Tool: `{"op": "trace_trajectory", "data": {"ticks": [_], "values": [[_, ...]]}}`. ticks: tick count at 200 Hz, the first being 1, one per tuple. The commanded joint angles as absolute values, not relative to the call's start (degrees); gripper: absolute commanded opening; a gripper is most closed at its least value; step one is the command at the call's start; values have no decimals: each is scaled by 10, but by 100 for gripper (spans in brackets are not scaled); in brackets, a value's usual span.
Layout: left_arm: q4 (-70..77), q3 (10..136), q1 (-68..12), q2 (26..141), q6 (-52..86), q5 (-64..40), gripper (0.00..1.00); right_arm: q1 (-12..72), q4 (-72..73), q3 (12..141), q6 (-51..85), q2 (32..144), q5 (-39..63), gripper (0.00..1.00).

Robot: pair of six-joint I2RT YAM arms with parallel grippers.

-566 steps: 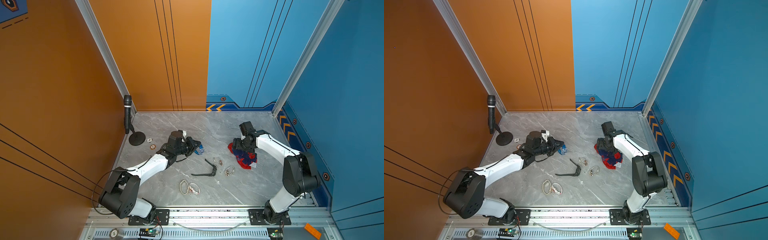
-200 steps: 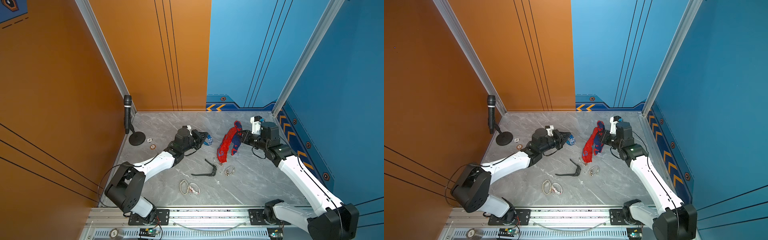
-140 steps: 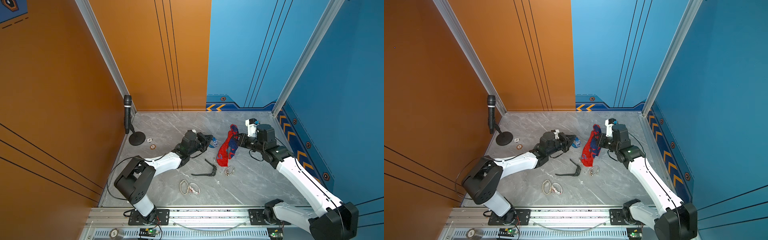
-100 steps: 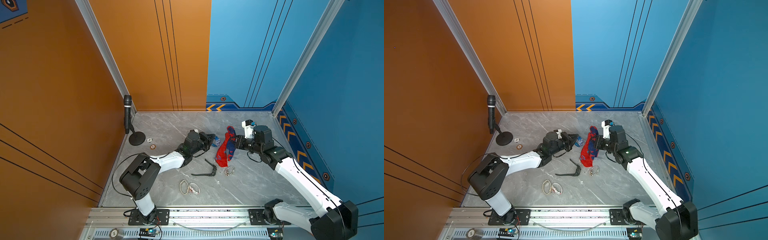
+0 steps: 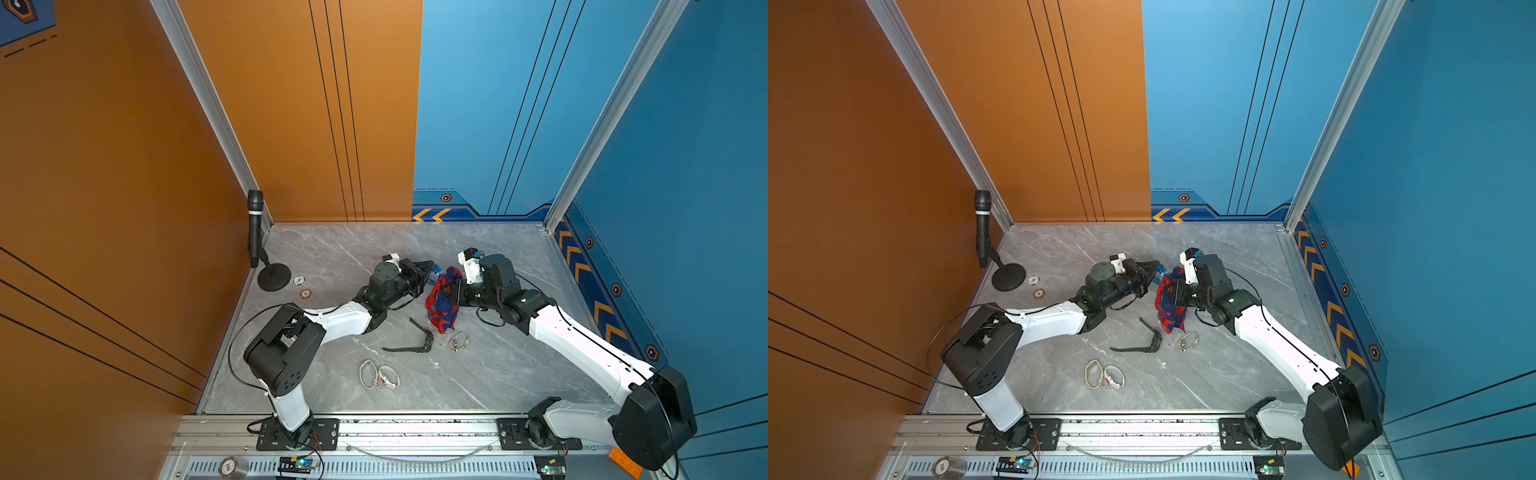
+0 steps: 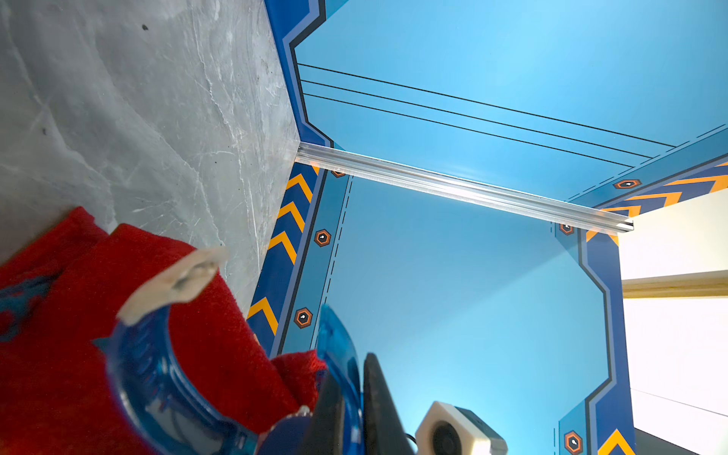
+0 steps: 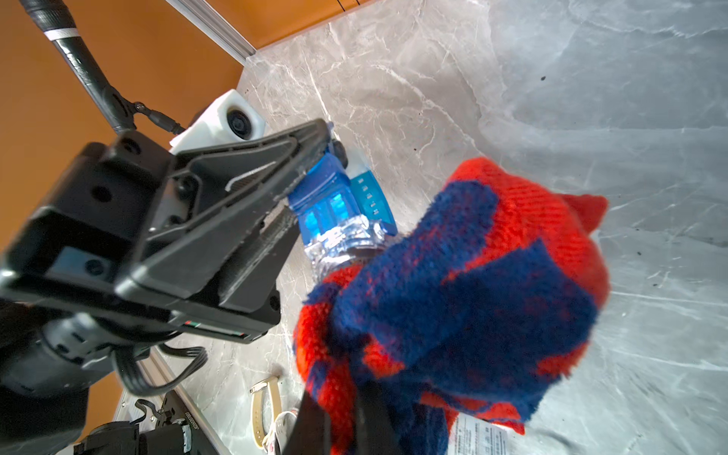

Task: Wipe the watch dial
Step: Wipe the dirt from the watch dial.

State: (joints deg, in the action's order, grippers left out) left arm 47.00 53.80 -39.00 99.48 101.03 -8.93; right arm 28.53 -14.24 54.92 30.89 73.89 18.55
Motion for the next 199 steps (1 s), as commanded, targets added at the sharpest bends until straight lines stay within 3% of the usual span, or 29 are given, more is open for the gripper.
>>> {"op": "trace_trajectory", "data": {"ticks": [1, 86, 140, 199], "values": [[513, 545, -399, 998, 1020, -97, 0, 293, -123, 576, 303, 751, 166, 0], [555, 545, -403, 1001, 1007, -145, 0, 267, -160, 606, 315, 789, 157, 0], [566, 547, -407, 1018, 1014, -155, 0, 304, -165, 637, 311, 772, 156, 0], [574, 544, -410, 1011, 1019, -156, 0, 283, -158, 608, 312, 804, 148, 0]]}}
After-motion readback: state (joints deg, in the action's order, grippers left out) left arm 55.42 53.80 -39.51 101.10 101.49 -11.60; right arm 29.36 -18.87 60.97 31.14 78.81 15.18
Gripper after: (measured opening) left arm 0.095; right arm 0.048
